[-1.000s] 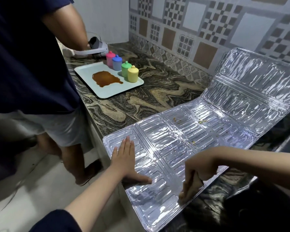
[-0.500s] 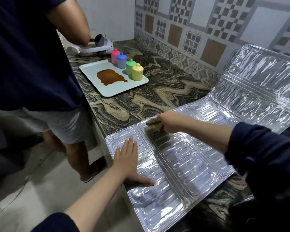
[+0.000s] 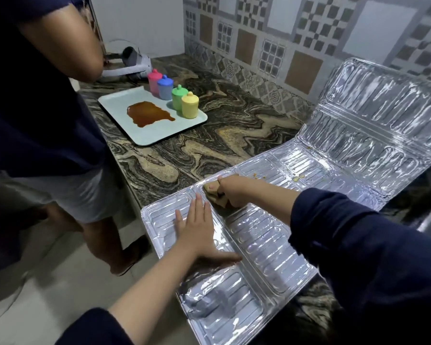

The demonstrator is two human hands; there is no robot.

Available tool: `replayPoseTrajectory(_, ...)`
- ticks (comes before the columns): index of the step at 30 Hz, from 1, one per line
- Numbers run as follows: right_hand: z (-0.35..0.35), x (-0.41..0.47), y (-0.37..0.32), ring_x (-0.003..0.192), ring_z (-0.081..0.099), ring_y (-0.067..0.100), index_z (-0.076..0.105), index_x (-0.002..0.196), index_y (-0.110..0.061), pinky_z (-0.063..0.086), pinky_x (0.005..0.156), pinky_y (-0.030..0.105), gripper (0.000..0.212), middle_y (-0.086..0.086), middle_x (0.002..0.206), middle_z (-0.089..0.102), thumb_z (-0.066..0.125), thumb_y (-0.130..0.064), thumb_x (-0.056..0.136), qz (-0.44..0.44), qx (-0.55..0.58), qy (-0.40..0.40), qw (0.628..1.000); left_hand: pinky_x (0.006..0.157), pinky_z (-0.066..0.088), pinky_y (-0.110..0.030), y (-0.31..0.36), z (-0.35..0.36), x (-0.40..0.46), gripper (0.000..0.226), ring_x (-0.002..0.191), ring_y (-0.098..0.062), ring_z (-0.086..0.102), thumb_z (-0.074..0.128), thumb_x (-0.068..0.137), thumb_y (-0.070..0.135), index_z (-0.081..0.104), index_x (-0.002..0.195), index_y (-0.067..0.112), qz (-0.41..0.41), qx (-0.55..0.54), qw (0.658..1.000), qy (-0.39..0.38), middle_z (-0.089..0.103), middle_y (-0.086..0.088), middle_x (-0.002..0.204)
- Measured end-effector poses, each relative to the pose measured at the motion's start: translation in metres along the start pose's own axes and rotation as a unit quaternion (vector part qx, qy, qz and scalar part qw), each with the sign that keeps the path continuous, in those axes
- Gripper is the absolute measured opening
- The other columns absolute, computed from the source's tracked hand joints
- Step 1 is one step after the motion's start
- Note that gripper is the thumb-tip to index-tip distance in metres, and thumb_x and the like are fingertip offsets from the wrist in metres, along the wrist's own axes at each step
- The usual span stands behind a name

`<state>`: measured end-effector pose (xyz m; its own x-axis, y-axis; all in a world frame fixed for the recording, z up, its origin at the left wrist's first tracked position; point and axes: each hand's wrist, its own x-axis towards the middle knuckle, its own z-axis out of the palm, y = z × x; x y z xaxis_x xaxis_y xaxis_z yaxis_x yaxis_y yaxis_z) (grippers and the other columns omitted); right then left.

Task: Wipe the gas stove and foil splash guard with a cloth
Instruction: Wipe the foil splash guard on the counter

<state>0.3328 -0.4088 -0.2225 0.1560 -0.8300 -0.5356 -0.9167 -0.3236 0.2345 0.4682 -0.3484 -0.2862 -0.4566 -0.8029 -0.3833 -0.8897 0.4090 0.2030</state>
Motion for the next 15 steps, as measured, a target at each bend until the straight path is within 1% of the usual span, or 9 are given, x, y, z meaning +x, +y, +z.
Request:
replayPoseTrajectory(3,0.002,0.000,-0.002,0.129,0.045,0.036,0.030,0.147,-0.022,0.041,0.103,0.036,0.060,0.017,0.159,0.010,0.045,-0.009,0.090,-0.011,-0.027,0.018,0.999,0.109,-0.010,-0.066,-0.001,0.012,0.005,0.159,0.145,-0.029,-0.022,0.025,0.032,0.104,-0.013,0.150,0.004,0.009,0.020,0.998,0.060,-0.029,-0.013,0.154)
replayPoseTrajectory(5,0.004,0.000,0.000,0.131,0.042,0.036,0.037,0.144,-0.018,0.041,0.102,0.039,0.056,0.018,0.158,0.013,0.046,-0.008,0.089,-0.011,-0.023,0.034,0.999,0.110,-0.009,-0.066,-0.001,0.015,0.007,0.160,0.145,-0.029,-0.021,0.019,0.029,0.105,-0.013,0.150,0.005,0.008,0.025,0.997,0.071,-0.029,-0.013,0.155)
replayPoseTrajectory(7,0.007,-0.001,0.003,0.132,0.039,0.036,0.041,0.141,-0.014,0.039,0.101,0.040,0.054,0.019,0.158,0.015,0.046,-0.007,0.088,-0.013,-0.005,0.043,0.999,0.111,-0.007,-0.066,-0.001,0.016,0.007,0.161,0.145,-0.029,-0.022,0.017,0.027,0.105,-0.014,0.150,0.005,0.007,0.026,0.997,0.074,-0.030,-0.013,0.154)
replayPoseTrajectory(9,0.011,-0.003,0.006,0.134,0.036,0.037,0.038,0.143,-0.015,0.039,0.101,0.039,0.057,0.020,0.158,0.014,0.047,-0.005,0.088,-0.015,0.017,0.047,0.999,0.111,-0.007,-0.066,-0.001,0.017,0.009,0.163,0.144,-0.029,-0.023,0.015,0.026,0.105,-0.014,0.150,0.004,0.005,0.024,0.997,0.076,-0.031,-0.013,0.154)
replayPoseTrajectory(11,0.014,-0.008,0.008,0.136,0.032,0.038,0.034,0.146,-0.016,0.037,0.102,0.039,0.061,0.018,0.159,0.008,0.047,-0.003,0.088,-0.026,0.023,0.047,0.998,0.111,-0.008,-0.065,-0.001,0.017,0.009,0.164,0.144,-0.029,-0.024,0.016,0.026,0.106,-0.014,0.150,0.003,0.003,0.020,0.997,0.077,-0.032,-0.013,0.153)
replayPoseTrajectory(13,0.017,-0.015,0.011,0.136,0.032,0.037,0.038,0.143,-0.016,0.037,0.102,0.037,0.058,0.016,0.160,0.005,0.051,-0.005,0.088,-0.043,0.024,0.039,0.998,0.111,-0.008,-0.065,-0.001,0.018,0.009,0.164,0.144,-0.028,-0.024,0.019,0.027,0.106,-0.014,0.150,0.003,0.000,0.020,0.997,0.079,-0.032,-0.013,0.153)
replayPoseTrajectory(15,0.021,-0.028,0.016,0.135,0.035,0.035,0.044,0.140,-0.017,0.037,0.101,0.034,0.054,0.014,0.160,0.007,0.053,-0.006,0.088,-0.058,0.029,0.024,0.998,0.111,-0.007,-0.065,-0.001,0.019,0.010,0.163,0.144,-0.028,-0.024,0.021,0.028,0.106,-0.014,0.149,0.003,0.000,0.022,0.996,0.082,-0.032,-0.013,0.153)
